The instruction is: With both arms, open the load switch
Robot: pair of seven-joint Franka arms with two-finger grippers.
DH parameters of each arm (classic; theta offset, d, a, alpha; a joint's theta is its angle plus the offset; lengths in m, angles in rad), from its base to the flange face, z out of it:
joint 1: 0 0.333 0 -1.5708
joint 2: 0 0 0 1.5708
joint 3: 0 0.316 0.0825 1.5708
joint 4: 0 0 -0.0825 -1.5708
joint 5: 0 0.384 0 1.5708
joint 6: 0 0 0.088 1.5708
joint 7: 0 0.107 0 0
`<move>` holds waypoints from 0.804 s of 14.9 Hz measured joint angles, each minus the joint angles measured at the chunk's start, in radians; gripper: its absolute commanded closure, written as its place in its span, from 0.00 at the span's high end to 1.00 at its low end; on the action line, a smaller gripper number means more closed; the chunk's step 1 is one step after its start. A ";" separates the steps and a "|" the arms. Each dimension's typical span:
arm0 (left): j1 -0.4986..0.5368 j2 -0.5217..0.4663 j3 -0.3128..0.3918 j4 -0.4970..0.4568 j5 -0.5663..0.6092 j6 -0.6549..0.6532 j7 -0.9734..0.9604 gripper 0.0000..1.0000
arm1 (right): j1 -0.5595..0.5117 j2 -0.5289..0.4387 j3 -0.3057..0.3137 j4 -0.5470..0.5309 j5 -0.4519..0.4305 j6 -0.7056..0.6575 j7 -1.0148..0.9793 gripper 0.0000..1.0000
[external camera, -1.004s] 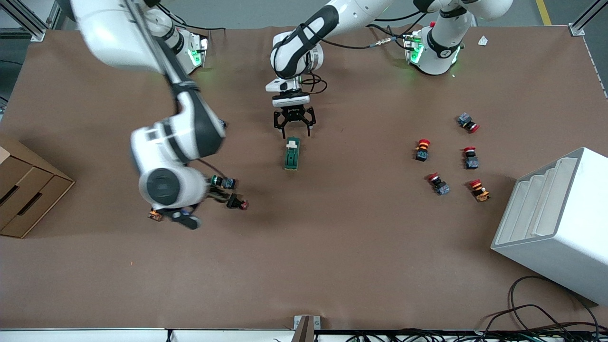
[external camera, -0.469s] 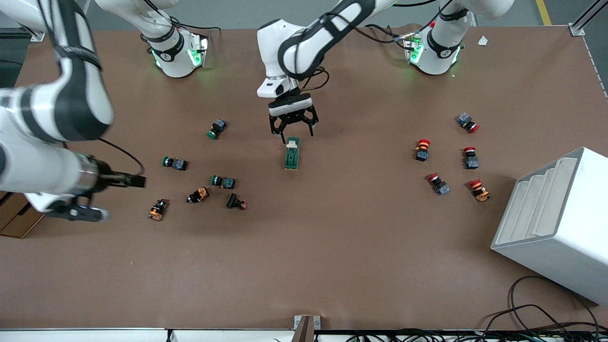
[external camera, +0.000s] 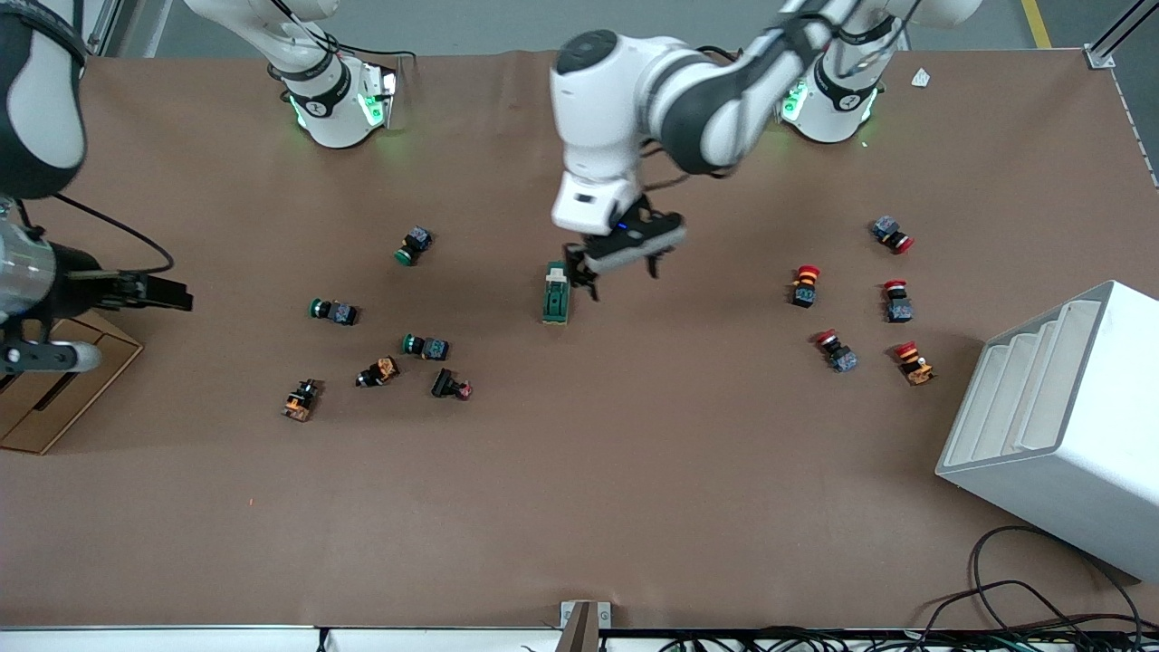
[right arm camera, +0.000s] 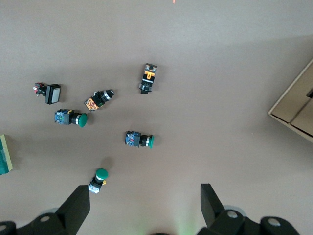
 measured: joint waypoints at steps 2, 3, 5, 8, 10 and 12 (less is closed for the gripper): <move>0.073 -0.015 0.000 0.019 -0.069 -0.027 0.104 1.00 | -0.014 0.000 0.000 0.037 0.000 -0.020 -0.004 1.00; 0.101 -0.017 0.000 0.031 -0.093 -0.046 0.147 1.00 | -0.016 0.000 0.000 0.046 0.000 -0.022 -0.004 1.00; 0.148 -0.021 0.000 0.052 -0.136 -0.085 0.247 1.00 | -0.016 0.000 0.004 0.050 0.002 -0.025 -0.004 1.00; 0.231 -0.049 0.004 0.065 -0.196 -0.130 0.442 1.00 | -0.015 0.000 0.018 0.052 0.002 -0.029 -0.004 1.00; 0.284 -0.084 0.022 0.067 -0.238 -0.161 0.599 1.00 | -0.015 0.000 0.021 0.054 0.002 -0.042 -0.003 1.00; 0.330 -0.121 0.051 0.068 -0.287 -0.192 0.751 1.00 | -0.015 0.000 0.021 0.055 0.002 -0.044 -0.004 1.00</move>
